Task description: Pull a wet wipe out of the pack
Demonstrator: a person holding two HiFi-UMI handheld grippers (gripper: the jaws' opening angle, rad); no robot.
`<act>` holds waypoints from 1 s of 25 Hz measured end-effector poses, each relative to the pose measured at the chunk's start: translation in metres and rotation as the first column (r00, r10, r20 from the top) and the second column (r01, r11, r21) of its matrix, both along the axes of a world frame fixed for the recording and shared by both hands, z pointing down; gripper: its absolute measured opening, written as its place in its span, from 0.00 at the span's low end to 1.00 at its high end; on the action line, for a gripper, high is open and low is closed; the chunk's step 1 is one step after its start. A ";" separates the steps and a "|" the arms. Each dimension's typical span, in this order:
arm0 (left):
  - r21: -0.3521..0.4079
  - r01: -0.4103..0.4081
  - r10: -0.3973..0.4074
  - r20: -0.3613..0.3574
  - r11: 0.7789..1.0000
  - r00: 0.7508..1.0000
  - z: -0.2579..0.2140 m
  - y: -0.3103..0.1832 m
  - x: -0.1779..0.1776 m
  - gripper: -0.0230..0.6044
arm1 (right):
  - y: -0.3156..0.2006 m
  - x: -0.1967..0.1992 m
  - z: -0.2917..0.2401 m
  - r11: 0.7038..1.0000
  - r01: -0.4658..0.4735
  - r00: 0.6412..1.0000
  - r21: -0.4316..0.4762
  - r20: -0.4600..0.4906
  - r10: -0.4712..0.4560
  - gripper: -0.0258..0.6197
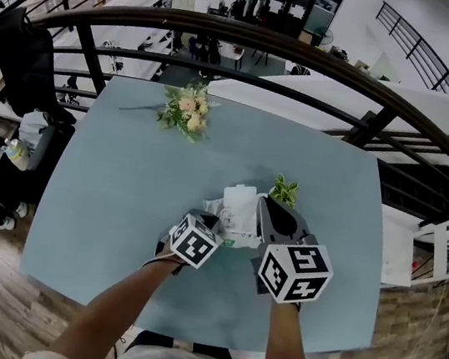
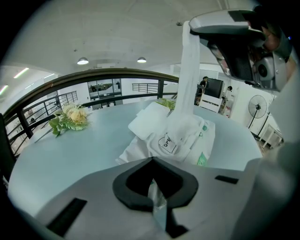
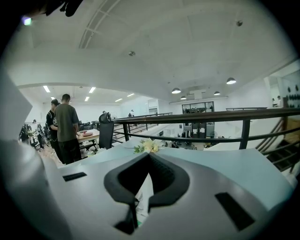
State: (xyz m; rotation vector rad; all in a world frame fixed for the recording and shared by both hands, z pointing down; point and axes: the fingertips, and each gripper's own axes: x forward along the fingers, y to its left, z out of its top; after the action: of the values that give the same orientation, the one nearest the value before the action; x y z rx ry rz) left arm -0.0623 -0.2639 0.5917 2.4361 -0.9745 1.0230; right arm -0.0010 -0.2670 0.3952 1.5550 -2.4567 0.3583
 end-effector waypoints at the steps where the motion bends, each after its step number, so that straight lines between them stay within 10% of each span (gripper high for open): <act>1: 0.000 -0.001 0.001 0.002 1.000 1.000 0.000 0.000 0.001 0.03 | 0.000 0.001 -0.001 1.000 -0.003 1.000 0.001 -0.001 0.003 0.04; 25: 0.020 -0.043 0.042 0.034 0.999 0.999 -0.001 0.003 0.015 0.03 | 0.005 0.020 -0.036 0.994 -0.065 0.998 0.084 0.004 0.065 0.04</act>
State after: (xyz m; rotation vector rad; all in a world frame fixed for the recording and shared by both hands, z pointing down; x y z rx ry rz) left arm -0.0469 -0.2608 0.5905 2.4747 -0.9523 1.0759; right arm 0.0191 -0.2620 0.3587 1.6714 -2.4566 0.2700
